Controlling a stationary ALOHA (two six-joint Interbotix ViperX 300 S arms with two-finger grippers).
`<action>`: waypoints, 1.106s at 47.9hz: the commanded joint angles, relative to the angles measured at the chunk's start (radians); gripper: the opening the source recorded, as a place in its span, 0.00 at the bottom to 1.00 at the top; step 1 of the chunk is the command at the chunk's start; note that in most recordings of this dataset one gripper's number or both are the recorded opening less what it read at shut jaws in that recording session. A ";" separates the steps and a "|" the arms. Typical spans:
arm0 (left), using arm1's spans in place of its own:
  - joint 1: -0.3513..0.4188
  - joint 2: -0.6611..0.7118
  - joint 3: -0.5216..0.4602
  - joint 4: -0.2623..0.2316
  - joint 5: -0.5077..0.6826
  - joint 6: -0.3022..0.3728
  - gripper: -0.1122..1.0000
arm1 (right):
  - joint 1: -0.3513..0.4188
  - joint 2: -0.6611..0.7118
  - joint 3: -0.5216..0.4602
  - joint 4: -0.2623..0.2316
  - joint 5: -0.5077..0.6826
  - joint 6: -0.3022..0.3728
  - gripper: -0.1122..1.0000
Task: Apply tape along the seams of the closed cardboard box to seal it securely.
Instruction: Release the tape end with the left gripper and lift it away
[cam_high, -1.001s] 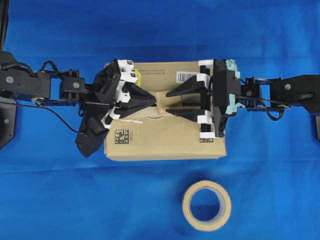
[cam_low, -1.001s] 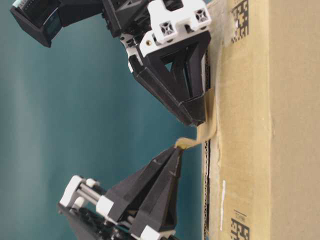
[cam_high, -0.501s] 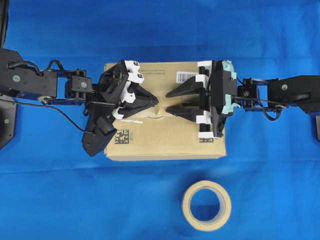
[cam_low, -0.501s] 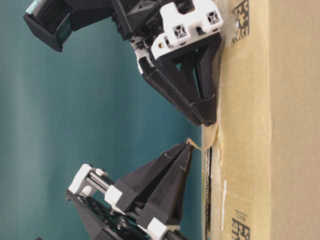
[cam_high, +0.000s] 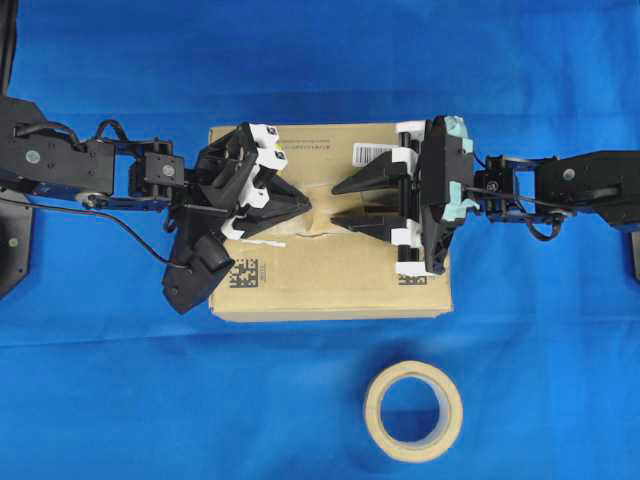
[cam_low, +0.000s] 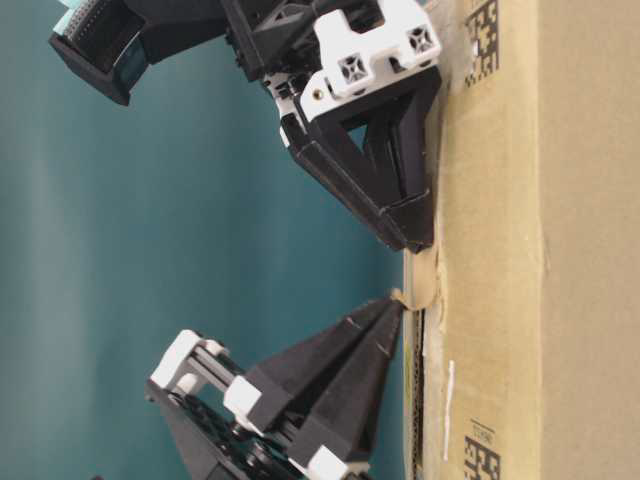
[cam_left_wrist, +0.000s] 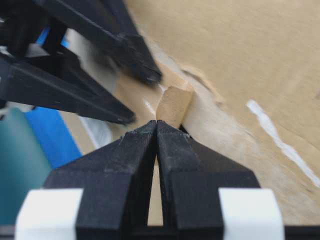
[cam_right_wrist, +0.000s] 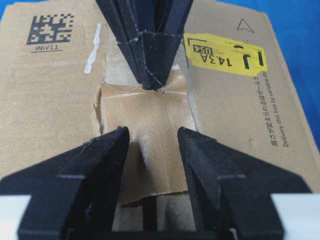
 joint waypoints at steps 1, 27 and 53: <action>0.002 -0.018 -0.026 0.000 0.026 -0.006 0.10 | -0.002 -0.011 -0.012 0.002 0.005 0.008 0.53; 0.015 -0.023 -0.091 0.002 0.249 0.038 0.16 | -0.002 -0.011 -0.011 0.002 0.009 0.025 0.53; 0.021 -0.041 -0.124 0.011 0.304 0.071 0.62 | 0.006 -0.011 -0.011 0.006 0.011 0.026 0.52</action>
